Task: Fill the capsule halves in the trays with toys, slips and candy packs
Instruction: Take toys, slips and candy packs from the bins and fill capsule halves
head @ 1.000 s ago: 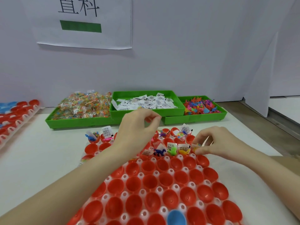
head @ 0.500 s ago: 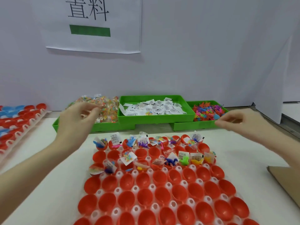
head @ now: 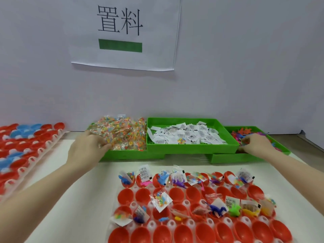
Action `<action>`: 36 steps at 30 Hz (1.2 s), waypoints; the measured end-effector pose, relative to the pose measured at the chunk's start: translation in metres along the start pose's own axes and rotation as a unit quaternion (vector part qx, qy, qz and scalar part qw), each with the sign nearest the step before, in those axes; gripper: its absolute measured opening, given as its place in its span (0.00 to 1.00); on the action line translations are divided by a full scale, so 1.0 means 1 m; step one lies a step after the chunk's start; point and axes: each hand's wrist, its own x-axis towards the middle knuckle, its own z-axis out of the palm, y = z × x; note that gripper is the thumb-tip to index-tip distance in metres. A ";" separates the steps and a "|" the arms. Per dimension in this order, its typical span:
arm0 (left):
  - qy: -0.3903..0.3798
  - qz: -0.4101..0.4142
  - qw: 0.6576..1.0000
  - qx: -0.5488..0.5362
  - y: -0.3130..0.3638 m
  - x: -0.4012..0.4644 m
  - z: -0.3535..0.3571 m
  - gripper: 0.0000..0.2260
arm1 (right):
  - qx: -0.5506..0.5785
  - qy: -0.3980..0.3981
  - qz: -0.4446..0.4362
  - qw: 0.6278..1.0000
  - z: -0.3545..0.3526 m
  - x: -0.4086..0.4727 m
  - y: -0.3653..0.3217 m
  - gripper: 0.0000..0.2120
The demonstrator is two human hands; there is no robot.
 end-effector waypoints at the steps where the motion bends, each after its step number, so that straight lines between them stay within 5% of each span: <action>1: 0.012 -0.008 1.000 0.001 0.001 0.000 0.001 0.09 | 0.025 0.030 -0.009 0.999 -0.001 0.002 0.000 0.20; 4: 0.054 -0.028 0.998 -0.008 0.006 0.001 0.004 0.10 | 0.055 0.090 -0.021 0.994 -0.002 0.001 0.002 0.14; 10: 0.019 -0.016 0.999 0.043 0.011 0.005 0.011 0.15 | 0.091 0.159 -0.025 0.983 -0.007 0.001 0.003 0.20; 16: 0.089 0.015 0.996 0.017 0.013 0.003 0.012 0.15 | 0.154 0.214 -0.051 0.963 -0.017 -0.003 -0.002 0.16; 24: 0.131 -0.016 0.986 -0.098 0.010 -0.001 0.002 0.12 | 0.144 0.264 -0.042 0.953 -0.030 -0.008 -0.018 0.09; 28: 0.141 -0.031 0.978 -0.149 0.013 -0.007 -0.002 0.09 | 0.220 0.159 -0.080 0.959 -0.031 -0.008 -0.052 0.10; 36: 0.138 -0.023 0.970 -0.200 0.028 -0.017 -0.002 0.07 | 0.083 -0.019 -0.104 0.991 -0.003 -0.026 -0.116 0.19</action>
